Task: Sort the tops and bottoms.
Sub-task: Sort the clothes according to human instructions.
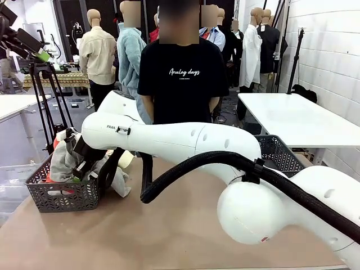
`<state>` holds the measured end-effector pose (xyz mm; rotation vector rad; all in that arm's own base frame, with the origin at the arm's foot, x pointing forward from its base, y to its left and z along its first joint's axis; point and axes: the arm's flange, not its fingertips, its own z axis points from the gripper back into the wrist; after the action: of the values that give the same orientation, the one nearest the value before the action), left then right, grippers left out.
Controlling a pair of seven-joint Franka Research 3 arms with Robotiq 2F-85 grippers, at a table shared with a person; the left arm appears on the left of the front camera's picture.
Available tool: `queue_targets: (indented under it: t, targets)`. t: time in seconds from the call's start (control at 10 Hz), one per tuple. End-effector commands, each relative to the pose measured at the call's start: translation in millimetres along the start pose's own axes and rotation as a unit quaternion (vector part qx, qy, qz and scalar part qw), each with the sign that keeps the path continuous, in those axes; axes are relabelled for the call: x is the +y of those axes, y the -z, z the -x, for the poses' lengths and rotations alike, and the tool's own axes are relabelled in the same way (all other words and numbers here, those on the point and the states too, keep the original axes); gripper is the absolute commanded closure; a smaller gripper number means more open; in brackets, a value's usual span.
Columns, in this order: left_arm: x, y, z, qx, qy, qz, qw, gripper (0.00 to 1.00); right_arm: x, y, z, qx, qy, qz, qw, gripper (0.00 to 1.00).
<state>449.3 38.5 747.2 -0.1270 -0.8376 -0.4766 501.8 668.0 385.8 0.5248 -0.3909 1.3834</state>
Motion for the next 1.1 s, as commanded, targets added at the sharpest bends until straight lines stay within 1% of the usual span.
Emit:
queue_targets:
  t: [0.0, 0.4, 0.5, 0.8, 1.0]
  targets:
    - [0.4, -1.5, 0.3, 0.000, 0.000, -0.002, 1.000, 0.00, -144.8, 68.1, -226.8, -0.010, -0.010, 0.000, 1.000, 0.72]
    - [0.4, -1.5, 0.3, 0.000, 0.000, -0.002, 1.000, 0.00, -129.7, 36.0, -228.6, -0.048, -0.012, 0.011, 0.999, 0.05]
    - [0.4, -1.5, 0.3, 0.000, 0.000, -0.002, 1.000, 0.00, -129.8, 34.3, -228.8, -0.048, -0.014, 0.015, 0.999, 0.00]
    - [0.4, -1.5, 0.3, 0.000, 0.000, -0.002, 1.000, 0.00, -127.0, 27.9, -229.3, -0.057, -0.011, 0.016, 0.998, 0.00]
    - [0.4, -1.5, 0.3, 0.000, 0.000, -0.002, 1.000, 0.00, -116.9, 12.2, -231.7, -0.066, 0.015, 0.020, 0.998, 0.00]
